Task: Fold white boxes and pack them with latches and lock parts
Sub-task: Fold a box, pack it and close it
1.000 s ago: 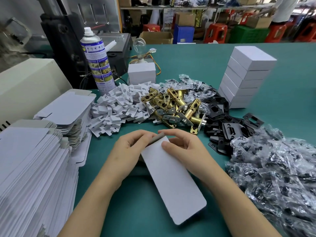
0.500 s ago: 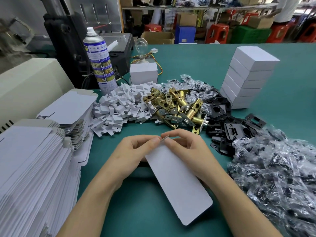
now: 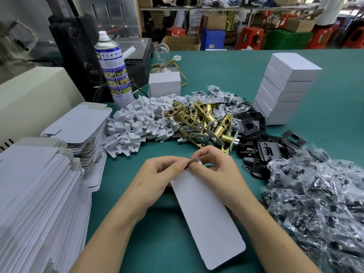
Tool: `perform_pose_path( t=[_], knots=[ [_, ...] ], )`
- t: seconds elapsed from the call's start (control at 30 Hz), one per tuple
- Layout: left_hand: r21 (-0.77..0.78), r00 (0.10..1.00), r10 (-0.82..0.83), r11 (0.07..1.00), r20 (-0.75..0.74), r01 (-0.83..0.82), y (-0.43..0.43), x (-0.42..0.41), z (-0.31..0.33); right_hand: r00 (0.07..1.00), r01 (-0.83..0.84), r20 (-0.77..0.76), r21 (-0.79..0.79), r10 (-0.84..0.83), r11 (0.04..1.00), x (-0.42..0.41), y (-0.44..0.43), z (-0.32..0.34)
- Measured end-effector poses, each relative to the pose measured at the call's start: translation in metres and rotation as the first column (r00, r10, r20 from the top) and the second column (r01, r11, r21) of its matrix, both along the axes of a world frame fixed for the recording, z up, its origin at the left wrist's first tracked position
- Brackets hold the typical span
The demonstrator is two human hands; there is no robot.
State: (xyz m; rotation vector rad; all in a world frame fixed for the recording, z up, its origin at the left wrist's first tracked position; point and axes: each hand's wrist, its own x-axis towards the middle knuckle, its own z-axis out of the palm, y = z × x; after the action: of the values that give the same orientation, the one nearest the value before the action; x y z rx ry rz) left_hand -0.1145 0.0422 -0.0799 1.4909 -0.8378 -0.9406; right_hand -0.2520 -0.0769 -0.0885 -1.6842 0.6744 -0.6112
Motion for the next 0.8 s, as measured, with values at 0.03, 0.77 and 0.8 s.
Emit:
perform_pose_path(
  t=[0.03,0.77,0.8],
  knots=[
    [0.003,1.000,-0.004,1.000,0.000,0.004,0.000,-0.001,0.000,1.000,0.009,-0.004,0.006,-0.009,1.000,0.000,0.000,0.000],
    [-0.067,0.988,0.150,0.986,-0.023,-0.151,0.000,0.008,-0.002,0.987,-0.158,0.014,0.260,0.160,0.953,-0.011,-0.004,0.017],
    [-0.067,0.988,0.154,0.986,-0.027,-0.155,0.000,0.008,-0.002,0.988,-0.156,0.022,0.252,0.156,0.955,-0.011,-0.003,0.017]
  ],
)
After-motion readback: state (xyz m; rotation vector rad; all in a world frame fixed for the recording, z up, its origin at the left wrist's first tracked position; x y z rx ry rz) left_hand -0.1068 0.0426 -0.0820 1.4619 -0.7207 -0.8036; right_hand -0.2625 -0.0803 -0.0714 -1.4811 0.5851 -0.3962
